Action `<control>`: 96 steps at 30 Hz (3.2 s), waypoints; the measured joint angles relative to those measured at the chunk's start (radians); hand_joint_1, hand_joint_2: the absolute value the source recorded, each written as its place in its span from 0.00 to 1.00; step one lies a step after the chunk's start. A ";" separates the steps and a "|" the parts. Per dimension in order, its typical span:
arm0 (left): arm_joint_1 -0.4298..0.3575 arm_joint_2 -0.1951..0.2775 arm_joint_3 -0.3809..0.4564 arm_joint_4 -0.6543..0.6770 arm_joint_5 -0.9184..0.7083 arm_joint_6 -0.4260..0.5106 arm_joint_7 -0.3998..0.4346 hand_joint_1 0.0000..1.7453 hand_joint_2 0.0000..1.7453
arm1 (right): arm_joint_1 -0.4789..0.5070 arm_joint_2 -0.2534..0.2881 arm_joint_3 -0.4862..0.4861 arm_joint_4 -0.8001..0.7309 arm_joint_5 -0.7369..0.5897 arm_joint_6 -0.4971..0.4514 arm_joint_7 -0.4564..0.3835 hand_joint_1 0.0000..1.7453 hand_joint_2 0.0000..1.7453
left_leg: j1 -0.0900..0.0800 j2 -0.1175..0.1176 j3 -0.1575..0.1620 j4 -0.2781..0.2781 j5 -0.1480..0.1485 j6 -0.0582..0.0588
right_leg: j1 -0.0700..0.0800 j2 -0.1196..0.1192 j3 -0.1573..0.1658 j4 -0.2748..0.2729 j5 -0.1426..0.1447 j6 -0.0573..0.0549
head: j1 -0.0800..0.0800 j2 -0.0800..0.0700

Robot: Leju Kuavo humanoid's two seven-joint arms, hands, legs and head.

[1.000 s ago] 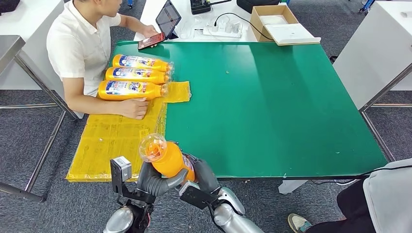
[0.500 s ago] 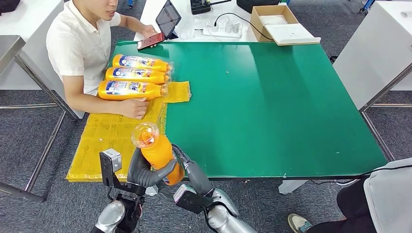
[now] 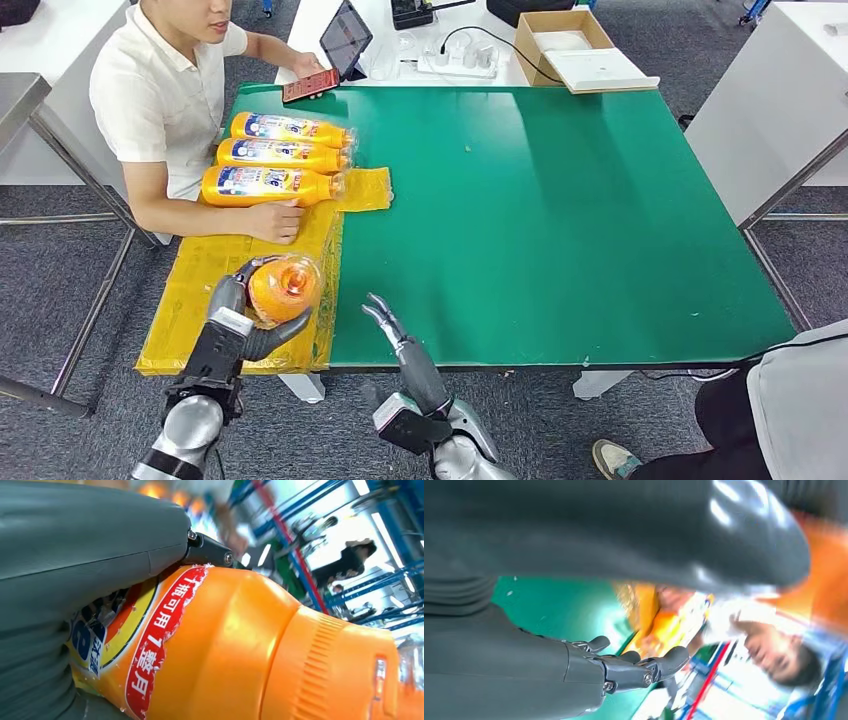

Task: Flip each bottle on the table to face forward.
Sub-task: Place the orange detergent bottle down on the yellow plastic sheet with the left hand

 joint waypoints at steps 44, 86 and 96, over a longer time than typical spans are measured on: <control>-0.511 -0.054 -0.028 0.906 -0.438 -0.237 0.166 0.00 0.25 | 0.031 0.053 -0.108 -0.003 -0.101 0.105 -0.005 0.00 0.00 | 0.000 -0.001 0.011 0.000 0.003 -0.004 | 0.001 -0.001 0.010 0.003 0.002 -0.005 | 0.000 0.000; 0.027 -0.194 0.032 0.096 0.527 -0.304 -0.164 0.00 1.00 | 0.098 0.026 -0.070 -0.078 -0.157 -0.071 -0.007 0.00 1.00 | 0.000 0.001 -0.001 0.000 0.002 -0.004 | 0.001 0.000 -0.003 0.003 0.001 -0.004 | 0.000 0.000; 0.162 -0.200 0.032 -0.102 0.590 -0.301 -0.148 0.00 1.00 | 0.201 -0.015 -0.071 -0.371 -0.161 -0.306 -0.007 0.00 0.50 | 0.000 0.001 -0.003 0.000 0.001 -0.004 | 0.001 0.000 -0.006 0.002 0.001 -0.004 | 0.000 0.000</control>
